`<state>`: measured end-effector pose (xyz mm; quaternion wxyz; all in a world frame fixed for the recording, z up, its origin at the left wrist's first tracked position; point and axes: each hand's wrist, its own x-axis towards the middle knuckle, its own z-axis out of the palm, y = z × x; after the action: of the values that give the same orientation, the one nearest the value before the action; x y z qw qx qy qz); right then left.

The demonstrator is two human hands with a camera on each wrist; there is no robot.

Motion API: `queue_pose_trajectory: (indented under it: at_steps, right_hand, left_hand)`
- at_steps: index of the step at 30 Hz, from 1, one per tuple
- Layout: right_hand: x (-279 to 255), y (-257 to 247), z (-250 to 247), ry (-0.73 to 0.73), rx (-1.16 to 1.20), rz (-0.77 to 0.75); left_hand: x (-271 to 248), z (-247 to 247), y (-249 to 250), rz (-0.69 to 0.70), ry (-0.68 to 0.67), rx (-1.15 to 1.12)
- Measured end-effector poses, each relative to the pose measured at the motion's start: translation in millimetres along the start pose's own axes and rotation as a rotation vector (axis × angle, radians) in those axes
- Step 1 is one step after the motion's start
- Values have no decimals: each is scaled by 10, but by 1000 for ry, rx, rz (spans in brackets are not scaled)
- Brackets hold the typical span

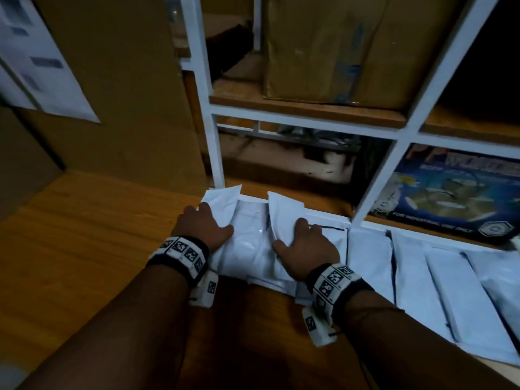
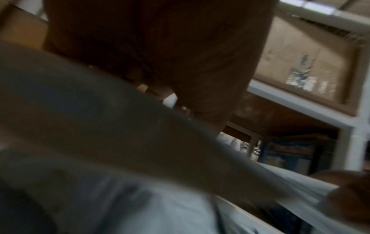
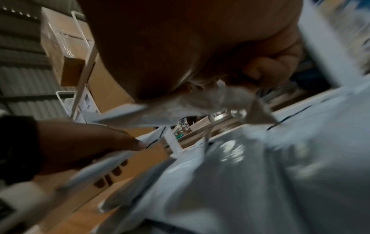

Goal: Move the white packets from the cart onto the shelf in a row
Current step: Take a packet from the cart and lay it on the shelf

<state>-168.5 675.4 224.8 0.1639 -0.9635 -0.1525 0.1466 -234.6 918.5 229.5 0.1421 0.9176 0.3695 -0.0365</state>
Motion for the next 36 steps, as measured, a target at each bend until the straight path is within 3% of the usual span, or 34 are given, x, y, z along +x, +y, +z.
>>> queue_pose_trajectory:
  at_steps: [7,11,22,29,33,36]
  right_hand:
    - [352,-808,337,-43,-4,-49]
    - [571,-1054,529,-117,-29,7]
    - [662,-1001,905,-78,-283,-43]
    - [683,-1020,859,-89,-207,-25]
    - [632,-969,716,-109,-99,-56]
    - [560,-827,569,-65,-67,-93]
  left_hand:
    - [592,23,-280,44,11,16]
    - [686,186,-279,99,-14,72]
    - [642,654,-684,219,-120,221]
    - [620,810,-596,106,-100,105]
    - [570,661,-518,59,-103,154]
    - [460,483,-458,77,-6,172]
